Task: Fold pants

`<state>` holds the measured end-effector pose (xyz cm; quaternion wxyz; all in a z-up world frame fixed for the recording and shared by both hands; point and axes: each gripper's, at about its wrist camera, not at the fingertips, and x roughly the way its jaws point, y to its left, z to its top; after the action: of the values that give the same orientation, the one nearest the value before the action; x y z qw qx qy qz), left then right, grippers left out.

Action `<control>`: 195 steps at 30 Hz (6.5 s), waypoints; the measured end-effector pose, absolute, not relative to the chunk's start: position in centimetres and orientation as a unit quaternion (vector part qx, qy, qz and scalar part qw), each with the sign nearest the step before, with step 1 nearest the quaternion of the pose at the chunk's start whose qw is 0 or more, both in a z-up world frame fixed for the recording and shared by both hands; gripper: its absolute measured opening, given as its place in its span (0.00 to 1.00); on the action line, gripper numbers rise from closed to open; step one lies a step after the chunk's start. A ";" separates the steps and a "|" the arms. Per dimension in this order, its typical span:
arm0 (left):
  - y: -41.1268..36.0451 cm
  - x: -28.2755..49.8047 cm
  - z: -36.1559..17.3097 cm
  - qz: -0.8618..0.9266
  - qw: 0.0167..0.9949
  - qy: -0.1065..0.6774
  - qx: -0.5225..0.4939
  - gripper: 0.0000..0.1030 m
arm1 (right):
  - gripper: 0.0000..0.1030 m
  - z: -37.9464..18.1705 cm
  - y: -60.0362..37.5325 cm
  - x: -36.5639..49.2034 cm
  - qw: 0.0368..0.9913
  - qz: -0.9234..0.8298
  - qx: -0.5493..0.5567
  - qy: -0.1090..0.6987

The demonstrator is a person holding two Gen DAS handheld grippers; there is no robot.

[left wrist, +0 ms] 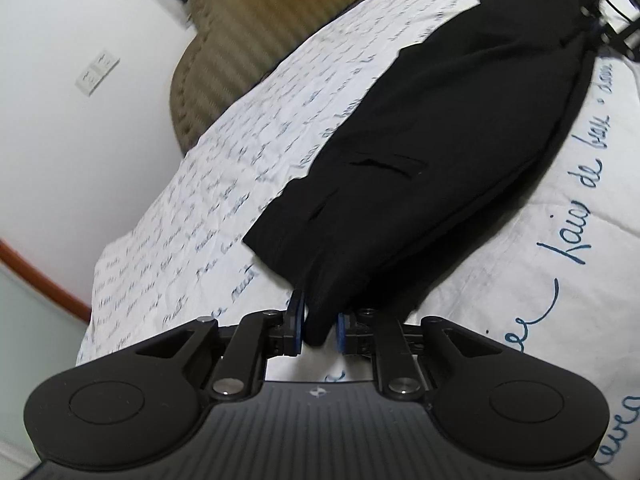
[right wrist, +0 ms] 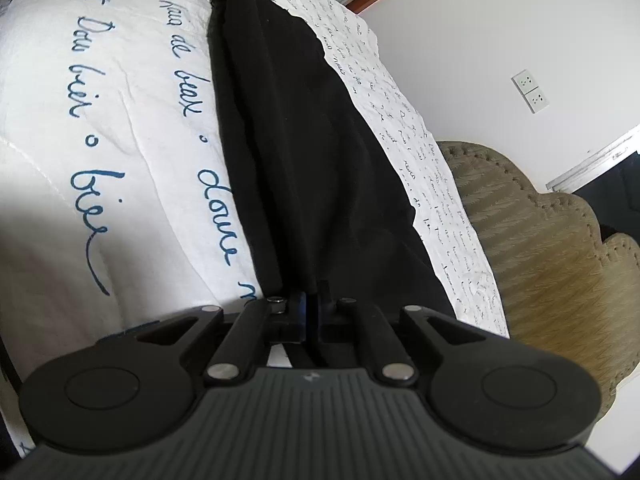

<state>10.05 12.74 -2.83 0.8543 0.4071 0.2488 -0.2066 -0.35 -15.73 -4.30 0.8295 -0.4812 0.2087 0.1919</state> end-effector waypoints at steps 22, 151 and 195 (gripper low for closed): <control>-1.7 9.2 2.3 -0.313 0.888 0.194 0.275 0.17 | 0.04 -4.3 -15.1 -3.4 0.858 0.188 -0.441 0.185; -10.9 6.1 -5.8 -0.331 0.877 0.184 0.297 0.16 | 0.40 -5.6 -60.4 -14.5 0.802 -0.273 0.512 0.142; -9.1 9.5 -3.8 -0.213 0.917 0.213 0.262 0.62 | 0.29 0.2 -31.7 13.7 0.929 0.143 -0.056 0.335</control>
<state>9.47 -9.13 -3.84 0.9168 0.2617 0.2135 -0.2131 13.68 -31.70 0.21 0.9294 -0.0560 0.3353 0.1435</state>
